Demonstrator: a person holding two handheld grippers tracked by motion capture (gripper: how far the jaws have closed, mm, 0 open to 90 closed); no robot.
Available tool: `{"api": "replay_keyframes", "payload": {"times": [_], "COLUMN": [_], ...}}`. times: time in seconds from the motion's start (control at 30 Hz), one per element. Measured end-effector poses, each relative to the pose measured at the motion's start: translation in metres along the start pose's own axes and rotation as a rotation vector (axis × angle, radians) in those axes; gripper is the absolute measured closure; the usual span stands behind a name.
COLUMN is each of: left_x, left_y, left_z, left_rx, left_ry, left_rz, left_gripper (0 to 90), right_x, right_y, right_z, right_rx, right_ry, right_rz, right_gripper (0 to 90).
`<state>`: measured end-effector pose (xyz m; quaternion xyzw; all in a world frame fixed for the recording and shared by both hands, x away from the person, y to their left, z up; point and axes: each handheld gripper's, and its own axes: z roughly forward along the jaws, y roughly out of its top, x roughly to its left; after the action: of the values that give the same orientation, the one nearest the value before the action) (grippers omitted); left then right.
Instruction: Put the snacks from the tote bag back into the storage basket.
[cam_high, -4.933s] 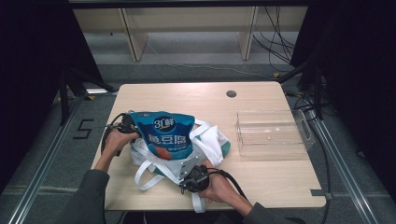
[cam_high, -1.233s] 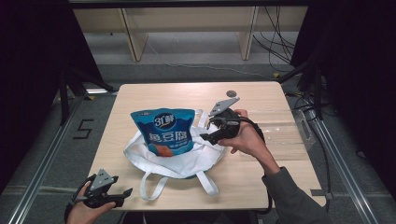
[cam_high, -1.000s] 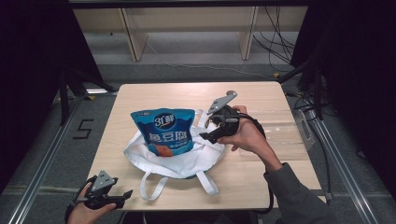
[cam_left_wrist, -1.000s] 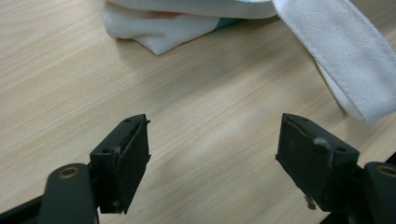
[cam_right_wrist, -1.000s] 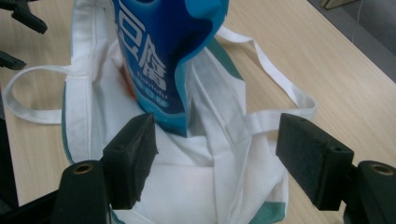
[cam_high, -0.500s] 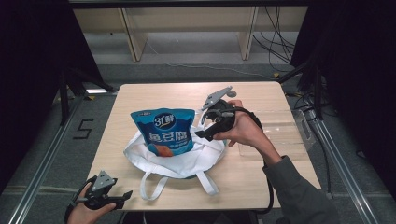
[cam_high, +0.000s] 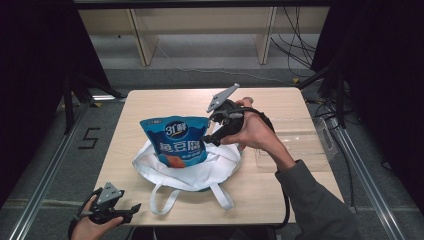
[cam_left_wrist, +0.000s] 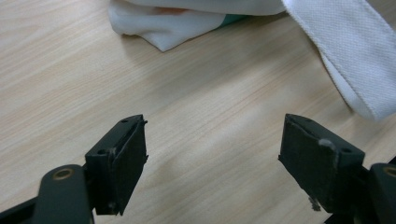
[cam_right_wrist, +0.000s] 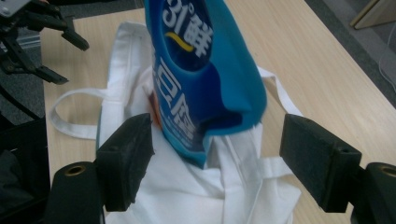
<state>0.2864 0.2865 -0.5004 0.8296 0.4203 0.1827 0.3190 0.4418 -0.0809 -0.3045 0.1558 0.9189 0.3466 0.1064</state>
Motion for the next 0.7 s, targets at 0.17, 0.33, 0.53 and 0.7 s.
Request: {"api": "replay_keyframes", "payload": {"times": [0.17,0.33,0.53,0.7], "left_x": [-0.002,-0.002,-0.003,-0.003], "left_y": [-0.001,0.000,-0.001,-0.001], "left_z": [0.002,0.001,0.004,0.003], "left_rx": [-0.008,0.015,-0.007,-0.008], "left_ry": [0.003,0.003,-0.001,-0.001], "left_rz": [-0.005,0.009,-0.021,0.005], "left_gripper": [22.3,22.3,22.5,22.6], "right_x": [0.006,0.000,-0.004,-0.003], "right_y": [0.015,0.032,0.049,0.060], "right_z": [0.003,0.008,0.020,0.034], "right_rx": [0.015,0.016,0.024,0.051], "right_ry": [0.008,0.006,0.029,0.053], "right_rz": [-0.028,-0.043,-0.069,-0.118], "right_gripper": [27.4,28.6,35.8,44.8]}}
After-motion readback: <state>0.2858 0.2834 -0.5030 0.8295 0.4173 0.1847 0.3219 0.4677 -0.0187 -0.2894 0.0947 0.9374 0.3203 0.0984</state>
